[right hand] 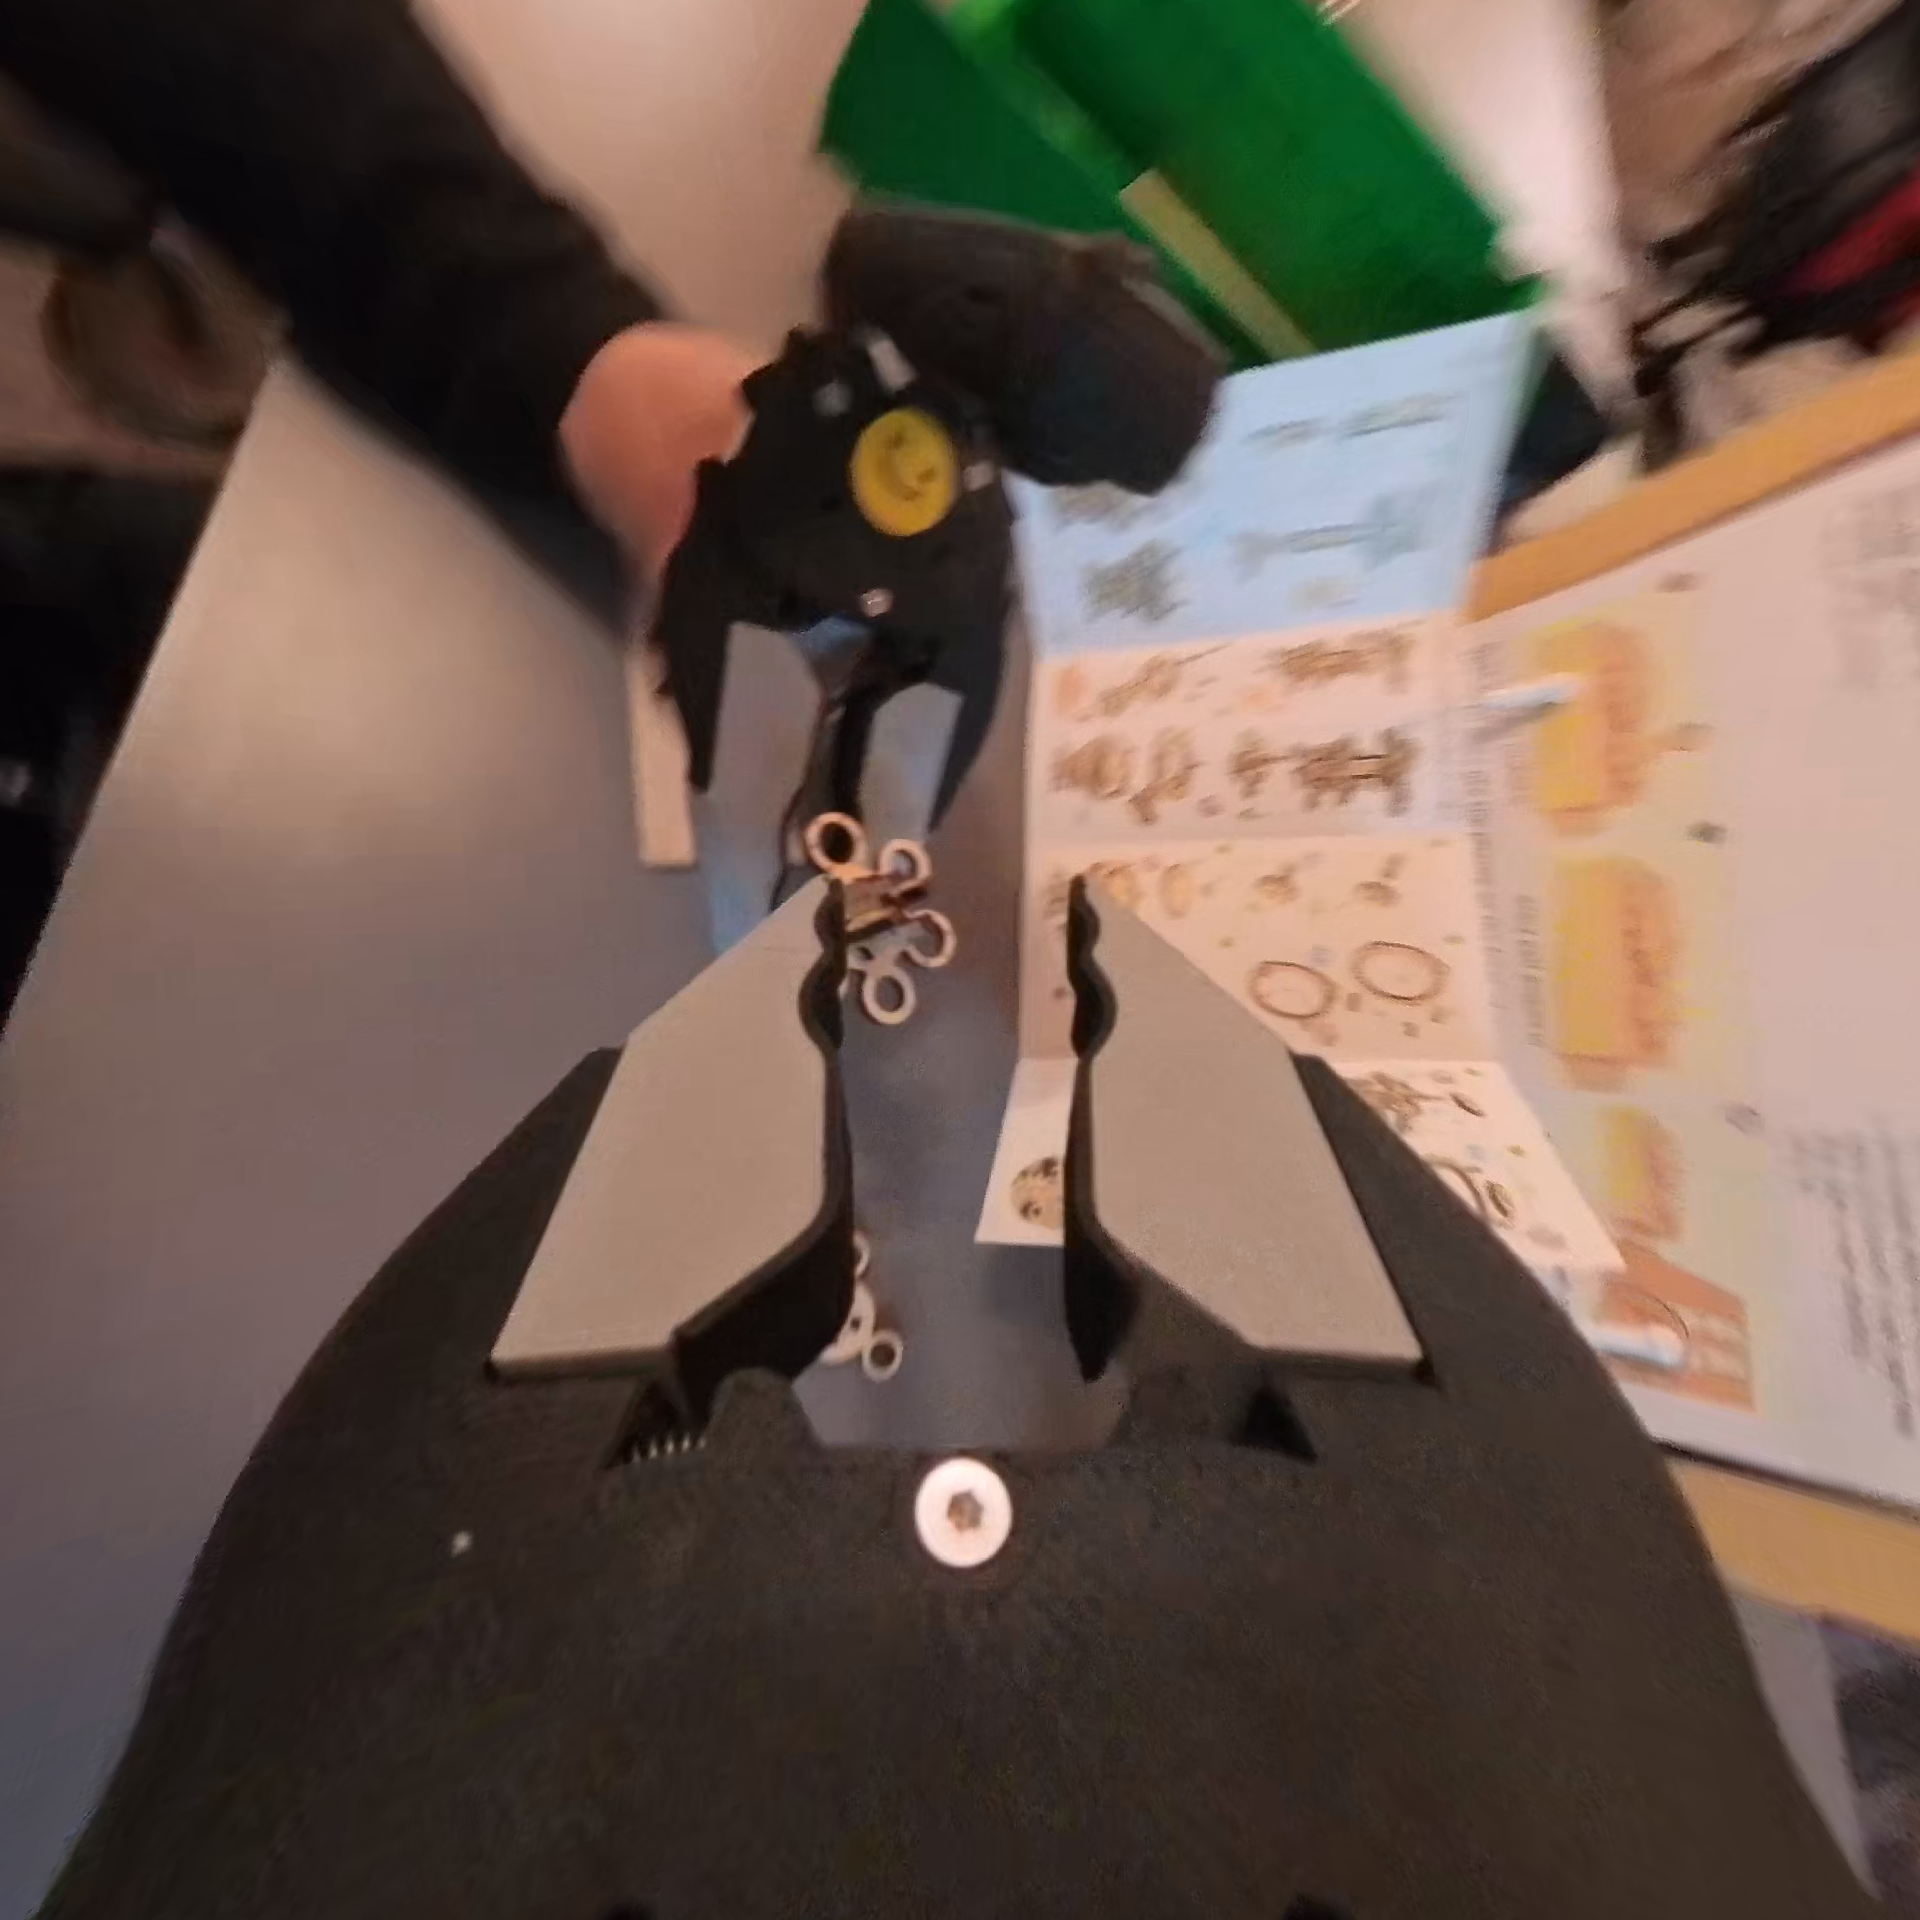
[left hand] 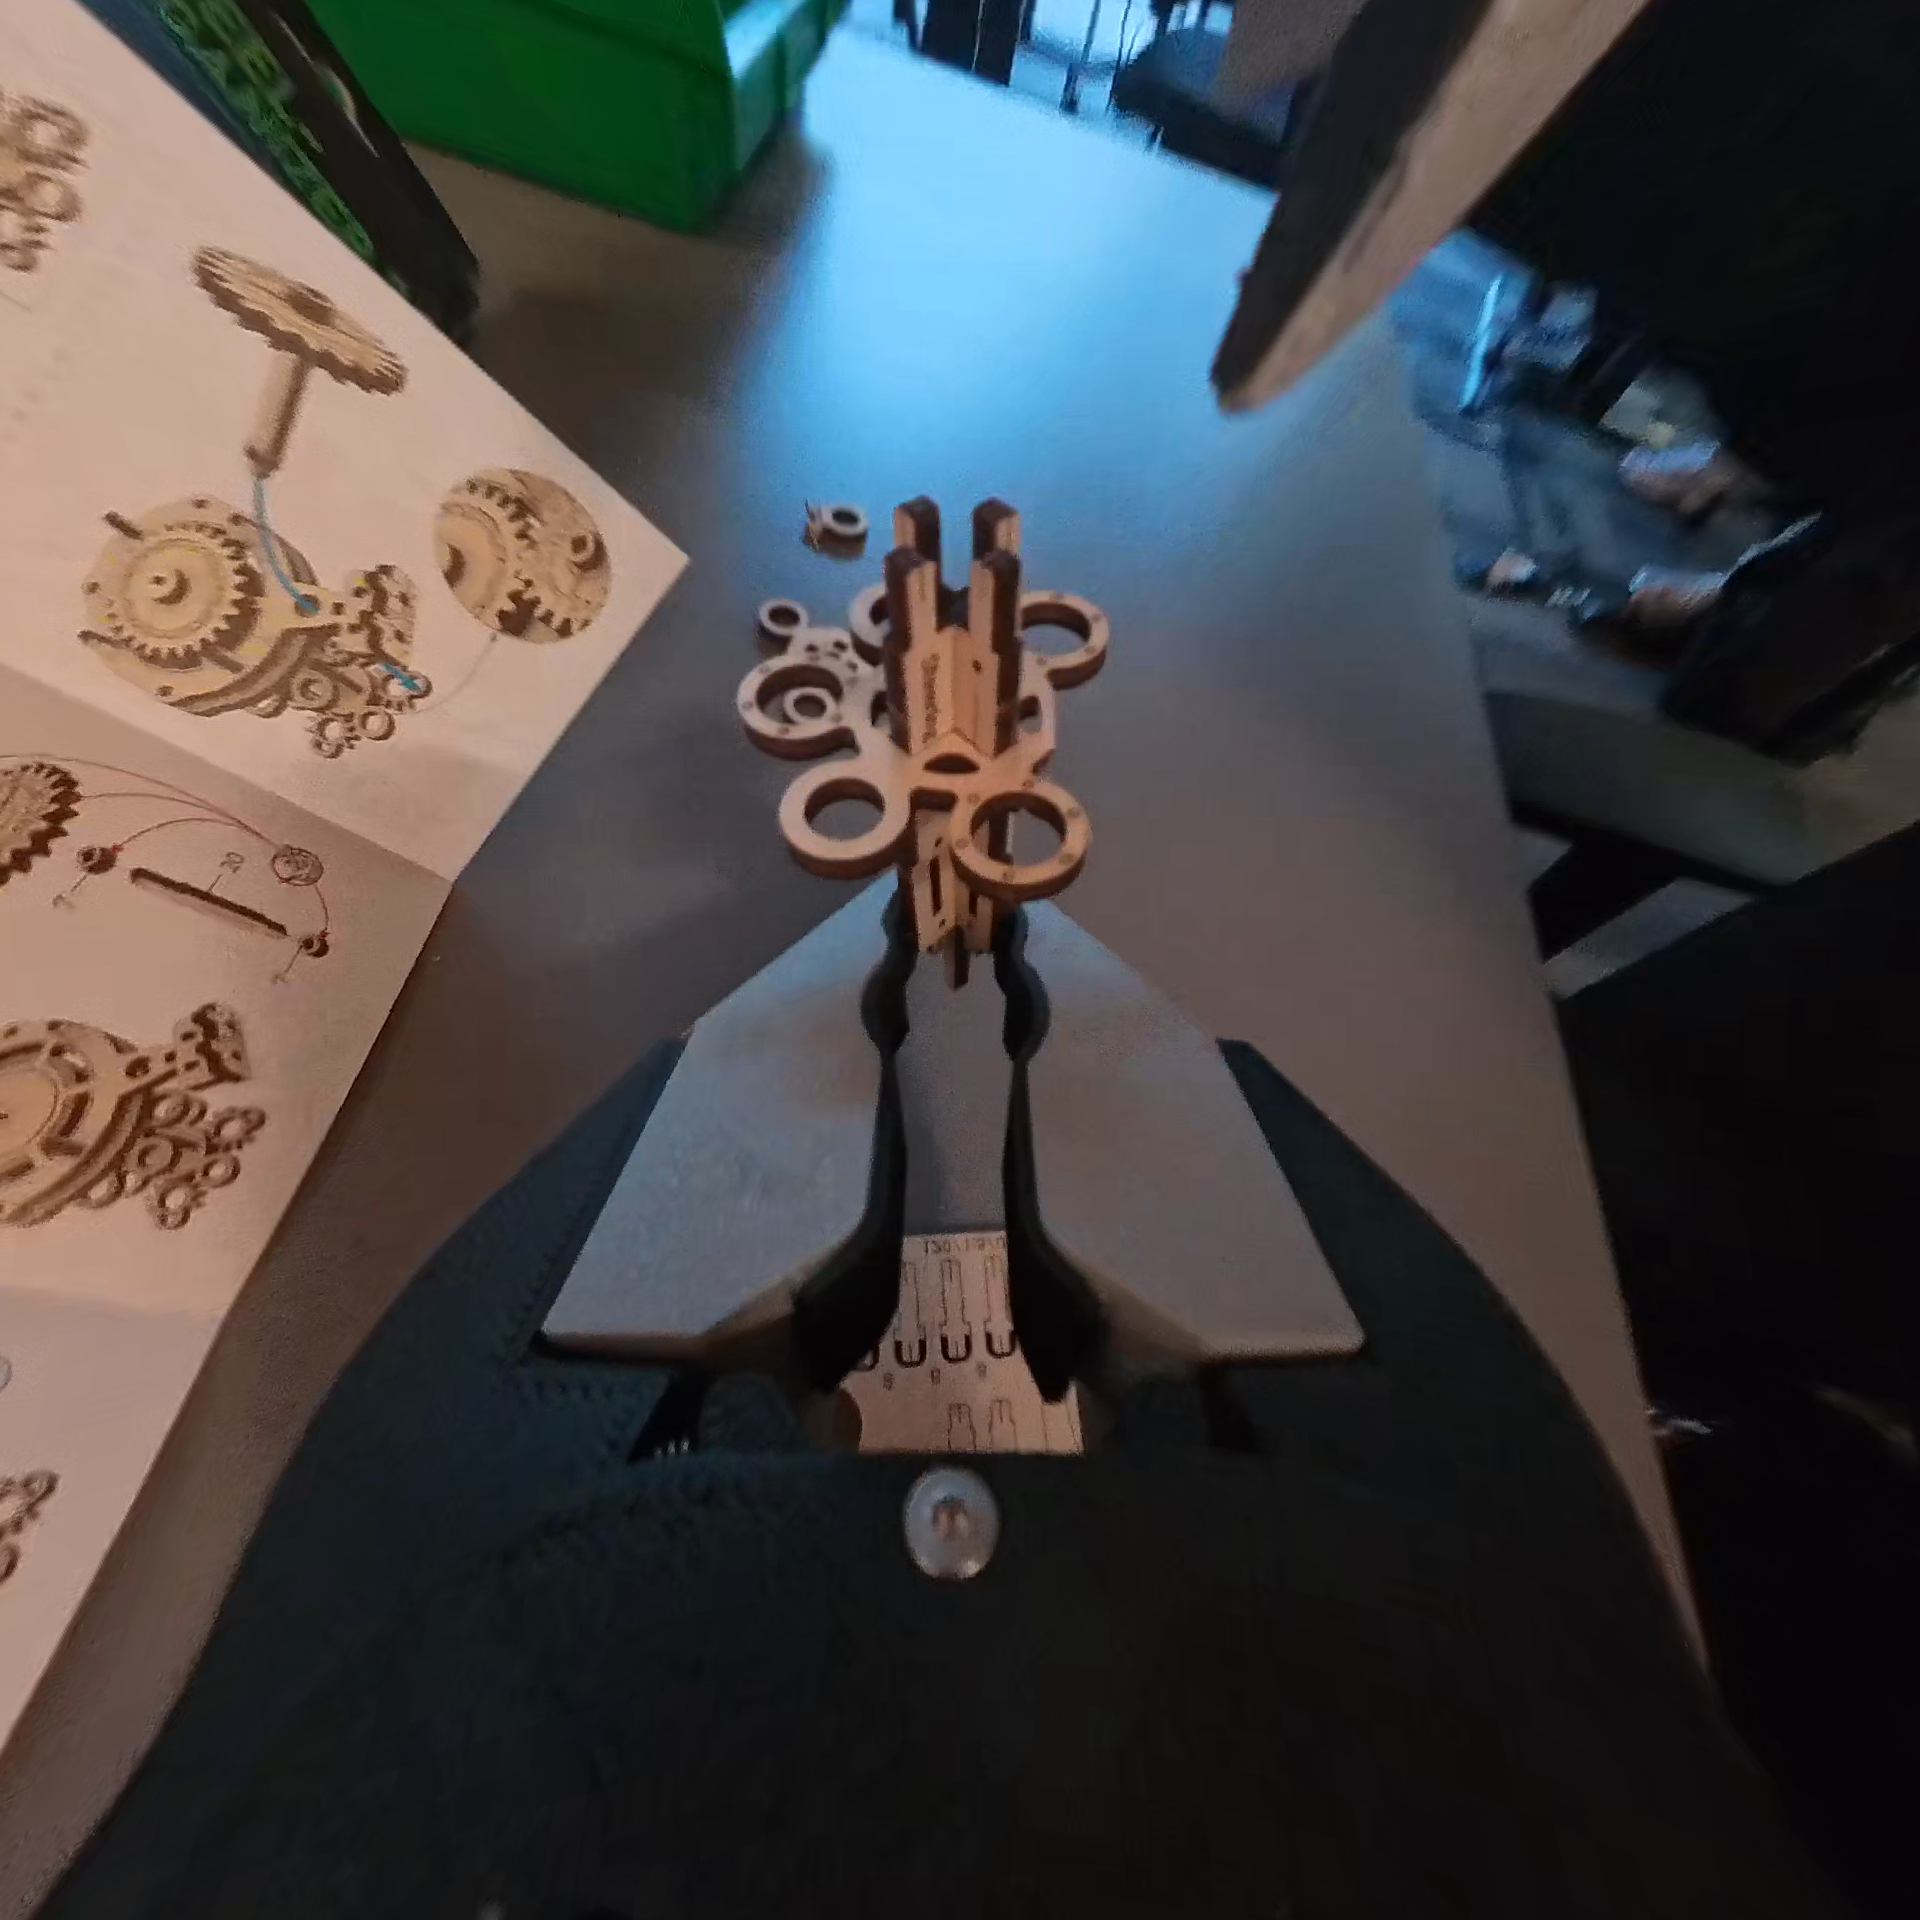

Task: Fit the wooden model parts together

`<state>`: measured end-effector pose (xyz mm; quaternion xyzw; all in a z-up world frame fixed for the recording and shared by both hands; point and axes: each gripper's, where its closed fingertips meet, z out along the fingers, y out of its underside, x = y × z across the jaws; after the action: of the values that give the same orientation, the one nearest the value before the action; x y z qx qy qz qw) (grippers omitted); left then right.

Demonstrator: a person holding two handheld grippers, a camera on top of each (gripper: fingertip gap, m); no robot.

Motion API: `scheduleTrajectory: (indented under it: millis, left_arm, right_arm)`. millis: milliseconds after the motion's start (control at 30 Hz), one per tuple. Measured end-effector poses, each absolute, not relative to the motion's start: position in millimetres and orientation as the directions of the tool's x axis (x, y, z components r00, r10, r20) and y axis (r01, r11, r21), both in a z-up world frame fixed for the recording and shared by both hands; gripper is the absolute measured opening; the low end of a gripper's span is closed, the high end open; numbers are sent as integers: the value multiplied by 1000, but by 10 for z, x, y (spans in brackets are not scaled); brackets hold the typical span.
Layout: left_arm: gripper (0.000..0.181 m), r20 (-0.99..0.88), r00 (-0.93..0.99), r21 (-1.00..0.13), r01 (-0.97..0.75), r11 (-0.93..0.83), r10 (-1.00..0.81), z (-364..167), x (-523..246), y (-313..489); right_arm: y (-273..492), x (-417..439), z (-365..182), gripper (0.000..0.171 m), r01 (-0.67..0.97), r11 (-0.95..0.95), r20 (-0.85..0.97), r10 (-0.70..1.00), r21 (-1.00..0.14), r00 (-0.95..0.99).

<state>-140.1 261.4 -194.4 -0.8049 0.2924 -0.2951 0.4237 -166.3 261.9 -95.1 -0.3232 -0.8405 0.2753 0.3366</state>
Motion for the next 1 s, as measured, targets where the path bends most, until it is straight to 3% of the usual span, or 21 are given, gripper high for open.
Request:
scheduleTrajectory:
  millis: [33, 167, 333, 833, 1000]
  left_arm:
    - [12, 261, 646, -861, -180, -475, -718, -1899, -1420, 2610]
    - [12, 349, 616, -868, -71, -491, -706, -1789, -1479, 2607]
    - [12, 348, 623, -877, -50, -479, -701, -1758, -1506, 2620]
    - [13, 202, 691, -893, -162, -421, -694, -1824, -1514, 2659]
    - [12, -42, 803, -903, -286, -322, -595, -1834, -1706, 2808]
  right_arm:
    - [2673, -1674, -883, 40, 327, 590, 394, 771, -738, -500]
    - [2838, -1630, -742, 38, 148, 324, 265, 910, -934, -320]
    - [2978, -1587, -897, 35, 56, 114, 95, 957, -992, -273]
    - [2884, -1577, -960, 35, 108, 53, 20, 958, -993, -287]
    - [2752, -1574, -946, 34, 107, 76, 37, 946, -991, -323]
